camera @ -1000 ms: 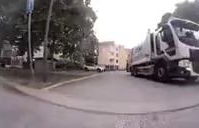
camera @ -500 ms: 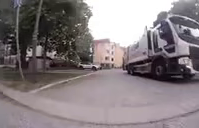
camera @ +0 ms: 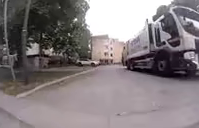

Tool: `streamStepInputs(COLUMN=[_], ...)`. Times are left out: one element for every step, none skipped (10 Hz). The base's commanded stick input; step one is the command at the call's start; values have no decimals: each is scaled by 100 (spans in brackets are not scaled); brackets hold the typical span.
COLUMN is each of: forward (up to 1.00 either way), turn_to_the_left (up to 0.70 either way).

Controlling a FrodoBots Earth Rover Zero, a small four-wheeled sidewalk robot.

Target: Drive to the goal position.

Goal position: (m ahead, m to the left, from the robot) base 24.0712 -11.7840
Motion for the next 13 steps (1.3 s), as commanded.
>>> streamStepInputs(forward=[60, 60, 60, 60, 60, 60, 60, 60, 60, 60, 60, 60, 60], turn_to_the_left=[-15, -15, -15, -15, -15, -15, -15, -15, -15, -15, -15, -15, -13])
